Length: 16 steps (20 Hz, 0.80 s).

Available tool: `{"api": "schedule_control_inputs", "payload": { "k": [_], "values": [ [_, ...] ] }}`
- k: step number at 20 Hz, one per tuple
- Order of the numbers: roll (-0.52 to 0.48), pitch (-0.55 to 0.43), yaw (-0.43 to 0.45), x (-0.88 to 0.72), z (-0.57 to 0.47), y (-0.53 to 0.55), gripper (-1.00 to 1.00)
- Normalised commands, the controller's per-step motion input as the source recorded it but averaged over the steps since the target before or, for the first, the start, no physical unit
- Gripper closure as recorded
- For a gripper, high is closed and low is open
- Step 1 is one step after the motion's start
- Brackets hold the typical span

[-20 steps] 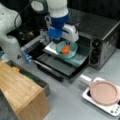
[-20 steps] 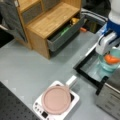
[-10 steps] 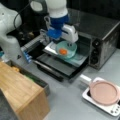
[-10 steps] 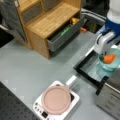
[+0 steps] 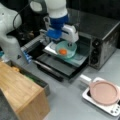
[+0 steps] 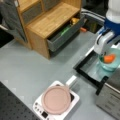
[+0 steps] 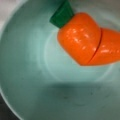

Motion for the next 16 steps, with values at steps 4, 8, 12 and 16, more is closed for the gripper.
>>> {"api": "schedule_control_inputs", "payload": {
  "k": [4,8,12,16],
  "values": [
    [0.026,0.118,0.510,0.18,0.35,-0.33,-1.00],
    [0.027,0.219,0.708,0.25,0.62,-0.54,-1.00],
    [-0.074,0.250,0.806,0.35,0.62,-0.60,-1.00],
    [-0.206,0.257,0.618,0.31,0.35,-0.43,-1.00]
  ]
}}
